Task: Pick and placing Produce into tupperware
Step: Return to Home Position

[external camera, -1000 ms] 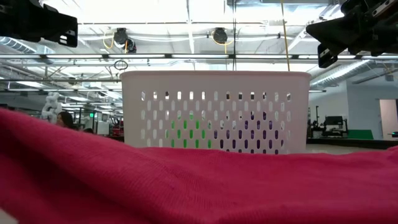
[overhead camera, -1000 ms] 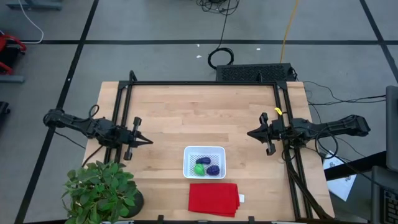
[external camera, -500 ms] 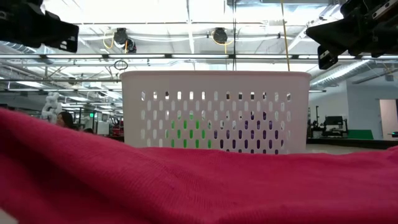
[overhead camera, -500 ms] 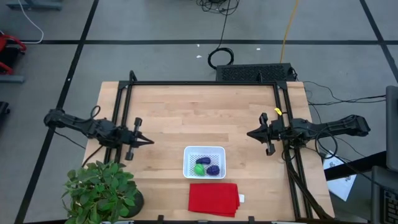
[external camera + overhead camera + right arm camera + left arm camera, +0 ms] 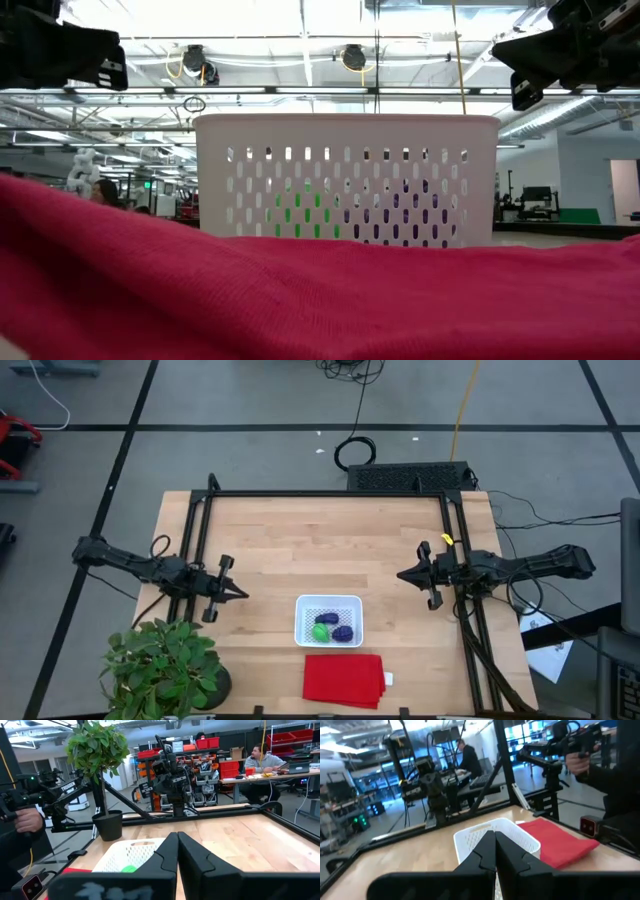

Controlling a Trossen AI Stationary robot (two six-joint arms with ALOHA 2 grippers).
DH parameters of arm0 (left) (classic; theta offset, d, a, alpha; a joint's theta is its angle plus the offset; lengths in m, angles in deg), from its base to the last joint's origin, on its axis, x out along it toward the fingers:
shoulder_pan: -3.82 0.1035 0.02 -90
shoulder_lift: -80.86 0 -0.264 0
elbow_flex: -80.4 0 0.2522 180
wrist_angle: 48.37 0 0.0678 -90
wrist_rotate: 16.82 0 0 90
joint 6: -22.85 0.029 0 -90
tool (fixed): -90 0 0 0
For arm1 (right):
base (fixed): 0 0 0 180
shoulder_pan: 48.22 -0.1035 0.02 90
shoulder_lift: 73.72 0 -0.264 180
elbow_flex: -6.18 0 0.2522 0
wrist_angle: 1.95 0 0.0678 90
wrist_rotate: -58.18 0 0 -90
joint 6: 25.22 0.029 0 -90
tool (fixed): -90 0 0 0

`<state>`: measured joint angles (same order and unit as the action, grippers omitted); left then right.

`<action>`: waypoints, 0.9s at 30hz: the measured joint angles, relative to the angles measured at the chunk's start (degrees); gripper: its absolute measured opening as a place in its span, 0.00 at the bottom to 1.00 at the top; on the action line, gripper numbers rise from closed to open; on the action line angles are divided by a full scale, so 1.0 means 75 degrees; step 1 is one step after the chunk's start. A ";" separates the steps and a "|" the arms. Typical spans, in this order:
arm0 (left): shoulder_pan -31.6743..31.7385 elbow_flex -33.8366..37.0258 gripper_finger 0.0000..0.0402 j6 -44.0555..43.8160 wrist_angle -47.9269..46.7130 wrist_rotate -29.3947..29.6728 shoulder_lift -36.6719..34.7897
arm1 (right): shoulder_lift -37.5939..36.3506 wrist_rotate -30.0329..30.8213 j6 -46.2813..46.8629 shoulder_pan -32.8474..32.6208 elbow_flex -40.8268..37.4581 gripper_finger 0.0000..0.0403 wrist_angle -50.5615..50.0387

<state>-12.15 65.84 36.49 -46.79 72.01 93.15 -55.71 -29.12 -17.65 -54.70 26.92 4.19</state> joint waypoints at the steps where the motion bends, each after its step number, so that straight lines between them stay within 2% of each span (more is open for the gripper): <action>1: 0.0043 0.0034 0.00 0.0029 0.0078 -0.0121 0.0002 | 0.0000 0.0000 -0.0023 0.0000 0.0000 0.00 -0.0001; 9: 0.0493 0.0032 0.00 0.0092 0.0187 -0.0813 0.0009 | -0.0002 0.0000 -0.0105 0.0000 0.0002 0.00 0.0148; 27: 0.0878 0.0028 0.00 -0.0042 -0.0531 -0.0853 0.0009 | 0.0000 0.0018 -0.0110 0.0000 0.0000 0.00 -0.0119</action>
<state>-5.56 66.06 36.17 -50.77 65.61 93.22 -55.70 -28.99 -18.48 -54.70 26.92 3.29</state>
